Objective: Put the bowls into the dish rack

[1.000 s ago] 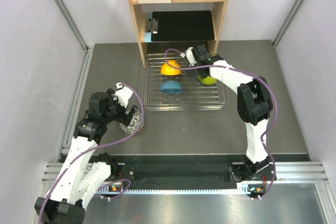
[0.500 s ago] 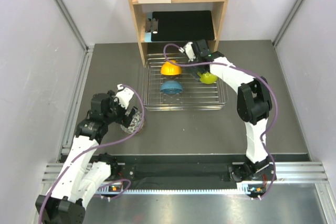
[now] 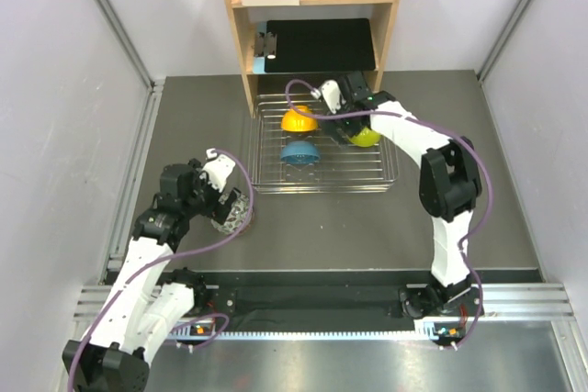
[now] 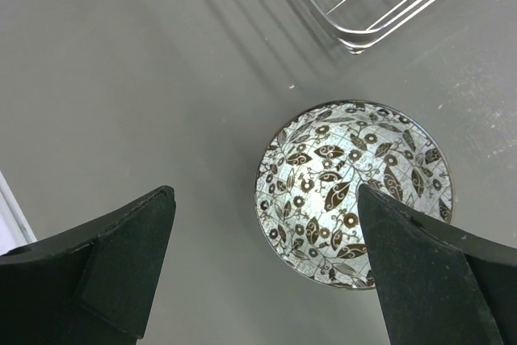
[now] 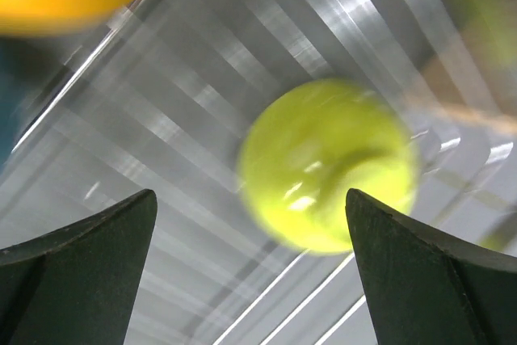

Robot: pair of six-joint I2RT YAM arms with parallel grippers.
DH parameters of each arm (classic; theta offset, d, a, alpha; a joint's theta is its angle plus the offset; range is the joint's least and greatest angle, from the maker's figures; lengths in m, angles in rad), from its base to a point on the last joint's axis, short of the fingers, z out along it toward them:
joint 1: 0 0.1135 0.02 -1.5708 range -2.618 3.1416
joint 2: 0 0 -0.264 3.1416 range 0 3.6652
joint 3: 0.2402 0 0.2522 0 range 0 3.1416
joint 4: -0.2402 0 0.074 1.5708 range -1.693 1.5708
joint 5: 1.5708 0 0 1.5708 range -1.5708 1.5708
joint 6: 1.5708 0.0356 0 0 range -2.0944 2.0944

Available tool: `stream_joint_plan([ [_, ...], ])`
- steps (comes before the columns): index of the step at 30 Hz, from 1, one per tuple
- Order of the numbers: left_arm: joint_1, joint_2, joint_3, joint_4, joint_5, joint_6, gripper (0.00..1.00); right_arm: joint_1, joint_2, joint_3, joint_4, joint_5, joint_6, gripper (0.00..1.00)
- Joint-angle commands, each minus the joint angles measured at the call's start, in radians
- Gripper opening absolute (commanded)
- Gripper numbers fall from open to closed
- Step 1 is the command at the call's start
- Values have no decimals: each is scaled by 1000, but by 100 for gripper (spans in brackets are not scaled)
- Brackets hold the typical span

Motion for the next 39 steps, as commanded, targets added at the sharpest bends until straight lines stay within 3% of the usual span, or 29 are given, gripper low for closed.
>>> stream_joint_plan([
  [1,6,47,-3,27,-22,18,99,2,-211,-61,-74,-171,24,100],
  [13,15,199,1,71,-77,59,99,2,-717,-372,-138,-167,35,100],
  [18,24,207,-19,67,-70,87,85,-1,-875,-445,-150,-157,47,100],
  [20,27,213,-22,65,-56,96,80,-1,-904,-469,-150,-162,52,100],
  [24,33,241,-24,68,-35,113,58,-2,-953,-500,-140,-165,59,100],
  [34,44,278,-4,64,47,134,55,-10,-955,-512,-126,-174,69,100],
  [39,44,304,2,59,74,137,40,-13,-946,-511,-120,-183,73,100],
])
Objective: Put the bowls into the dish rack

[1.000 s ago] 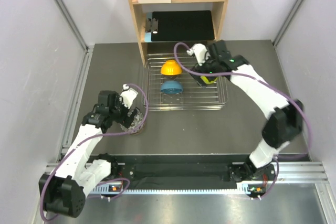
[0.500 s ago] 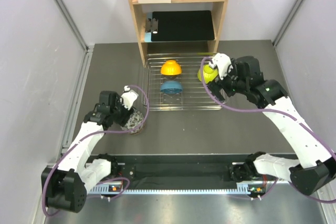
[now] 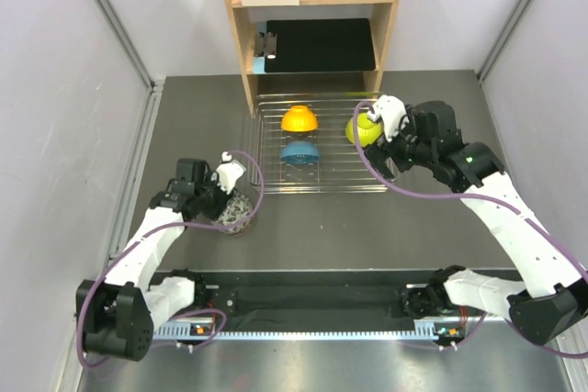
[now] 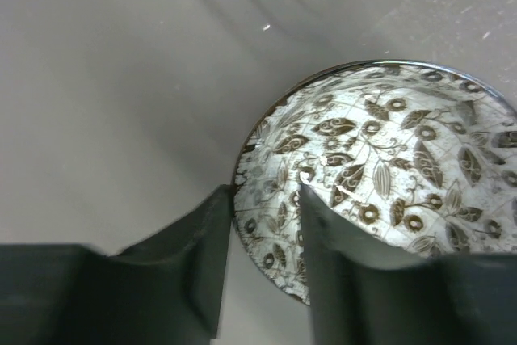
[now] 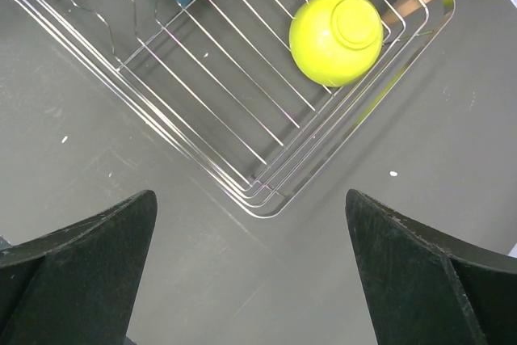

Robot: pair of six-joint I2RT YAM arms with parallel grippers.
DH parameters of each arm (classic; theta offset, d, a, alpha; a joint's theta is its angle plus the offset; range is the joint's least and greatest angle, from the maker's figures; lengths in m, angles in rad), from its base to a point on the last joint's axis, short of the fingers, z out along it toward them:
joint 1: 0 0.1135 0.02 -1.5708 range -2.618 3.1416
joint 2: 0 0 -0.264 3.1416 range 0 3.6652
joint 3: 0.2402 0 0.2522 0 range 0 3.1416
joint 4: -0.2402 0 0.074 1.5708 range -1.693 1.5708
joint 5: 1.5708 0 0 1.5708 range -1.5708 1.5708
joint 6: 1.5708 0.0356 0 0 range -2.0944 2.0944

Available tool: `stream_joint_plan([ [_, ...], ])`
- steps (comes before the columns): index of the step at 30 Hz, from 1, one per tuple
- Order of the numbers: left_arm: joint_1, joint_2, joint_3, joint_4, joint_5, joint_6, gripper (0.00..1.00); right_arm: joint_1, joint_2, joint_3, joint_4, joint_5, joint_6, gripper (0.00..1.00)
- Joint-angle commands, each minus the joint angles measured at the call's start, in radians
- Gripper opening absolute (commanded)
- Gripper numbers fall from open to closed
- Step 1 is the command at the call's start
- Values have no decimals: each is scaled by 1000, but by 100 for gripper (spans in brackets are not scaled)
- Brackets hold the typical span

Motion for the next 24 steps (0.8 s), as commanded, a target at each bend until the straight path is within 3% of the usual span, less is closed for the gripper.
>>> stream_joint_plan([
  [1,5,22,27,25,51,11,35,-12,-13,4,31,-22,17,100],
  [6,5,29,35,25,50,5,17,-14,-13,9,33,-25,22,100],
  [15,5,5,71,12,20,-16,9,-17,-12,11,36,-31,26,99],
  [19,5,-3,102,-1,-18,-32,0,-18,-13,6,42,-34,26,100],
  [24,5,-20,130,-18,-32,-38,0,-17,-12,6,45,-37,28,100],
])
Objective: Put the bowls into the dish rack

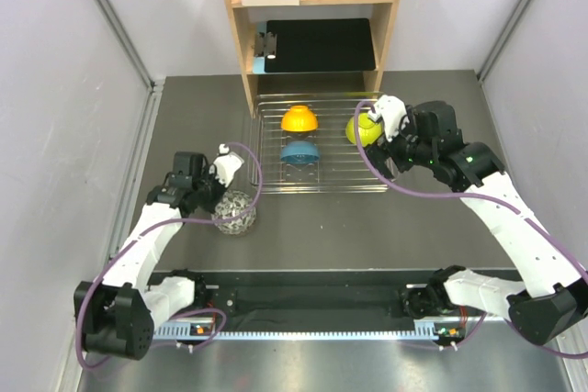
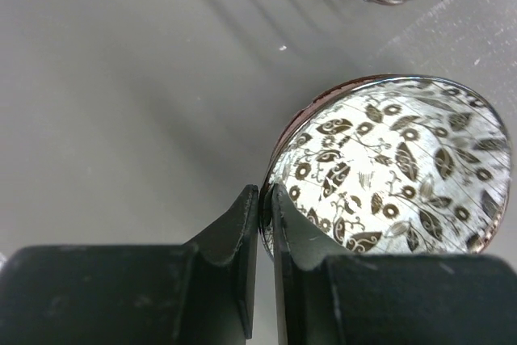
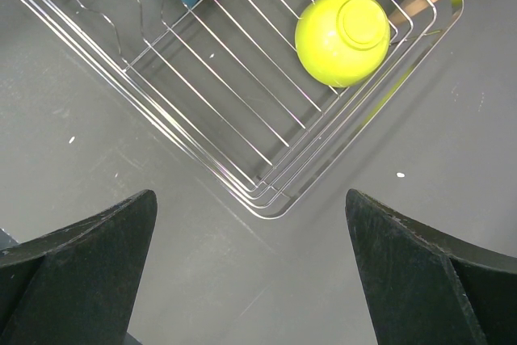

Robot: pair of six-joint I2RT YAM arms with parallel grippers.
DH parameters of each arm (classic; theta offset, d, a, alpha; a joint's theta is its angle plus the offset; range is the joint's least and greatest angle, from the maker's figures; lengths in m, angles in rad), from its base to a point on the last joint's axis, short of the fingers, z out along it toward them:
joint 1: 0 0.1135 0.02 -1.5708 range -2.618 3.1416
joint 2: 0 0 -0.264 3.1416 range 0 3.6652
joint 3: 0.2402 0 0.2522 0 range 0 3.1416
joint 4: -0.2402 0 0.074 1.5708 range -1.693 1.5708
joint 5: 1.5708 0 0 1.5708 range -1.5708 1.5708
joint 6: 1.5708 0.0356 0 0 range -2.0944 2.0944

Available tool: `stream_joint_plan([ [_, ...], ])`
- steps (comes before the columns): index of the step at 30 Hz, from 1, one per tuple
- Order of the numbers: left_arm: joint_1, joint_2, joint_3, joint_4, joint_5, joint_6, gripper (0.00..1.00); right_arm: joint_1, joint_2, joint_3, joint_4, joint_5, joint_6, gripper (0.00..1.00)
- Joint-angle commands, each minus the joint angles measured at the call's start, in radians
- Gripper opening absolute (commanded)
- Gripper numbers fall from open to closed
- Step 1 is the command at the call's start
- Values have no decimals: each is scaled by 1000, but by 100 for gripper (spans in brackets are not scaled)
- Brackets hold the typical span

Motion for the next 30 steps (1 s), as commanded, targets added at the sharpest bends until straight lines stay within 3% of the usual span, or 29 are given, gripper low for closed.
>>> stream_joint_plan([
  [1,1,-29,67,18,-56,-20,0,-10,-12,11,45,-16,16,100],
  [15,1,-75,89,36,-198,-64,0,-10,-6,5,54,-28,22,100],
  [30,1,-148,222,-42,-138,-66,0,-10,19,71,65,-107,60,99],
])
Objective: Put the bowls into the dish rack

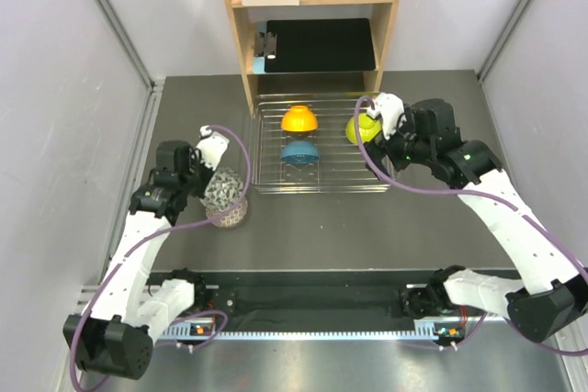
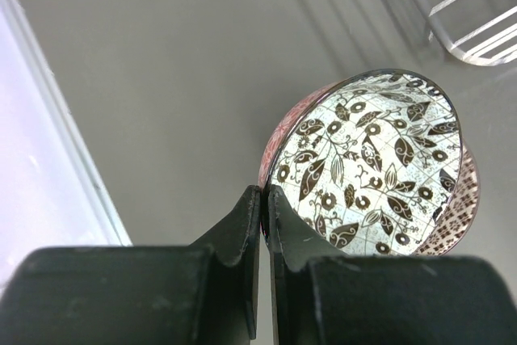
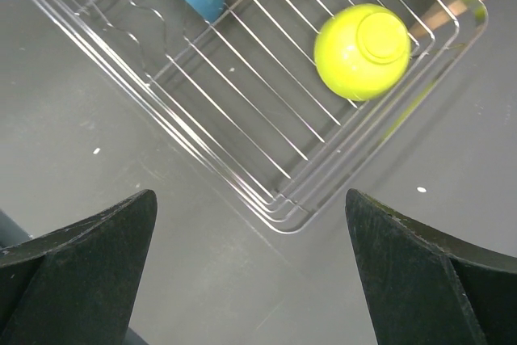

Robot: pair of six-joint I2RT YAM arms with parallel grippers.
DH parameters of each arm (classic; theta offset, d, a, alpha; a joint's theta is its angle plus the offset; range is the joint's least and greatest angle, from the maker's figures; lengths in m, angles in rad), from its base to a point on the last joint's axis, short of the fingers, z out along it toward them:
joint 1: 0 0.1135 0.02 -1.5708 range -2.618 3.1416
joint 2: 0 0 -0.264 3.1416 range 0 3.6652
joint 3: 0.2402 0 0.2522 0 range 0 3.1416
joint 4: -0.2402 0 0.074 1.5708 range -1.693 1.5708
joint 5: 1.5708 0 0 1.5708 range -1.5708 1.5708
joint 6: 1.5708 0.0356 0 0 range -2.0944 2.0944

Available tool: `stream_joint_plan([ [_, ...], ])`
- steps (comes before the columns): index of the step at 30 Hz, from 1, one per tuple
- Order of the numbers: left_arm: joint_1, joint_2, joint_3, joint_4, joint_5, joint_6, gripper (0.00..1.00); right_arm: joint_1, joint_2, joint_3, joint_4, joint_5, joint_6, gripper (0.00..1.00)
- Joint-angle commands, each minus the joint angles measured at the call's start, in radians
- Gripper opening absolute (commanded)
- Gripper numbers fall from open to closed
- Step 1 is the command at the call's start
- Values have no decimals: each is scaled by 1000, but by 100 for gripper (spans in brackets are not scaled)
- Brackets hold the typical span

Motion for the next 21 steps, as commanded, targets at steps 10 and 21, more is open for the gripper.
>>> stream_joint_plan([
  [10,-1,-62,187,-48,339,31,0,-9,183,244,-20,-531,93,100],
  [21,-63,33,351,-68,578,29,0,-6,444,389,-24,-877,203,100],
])
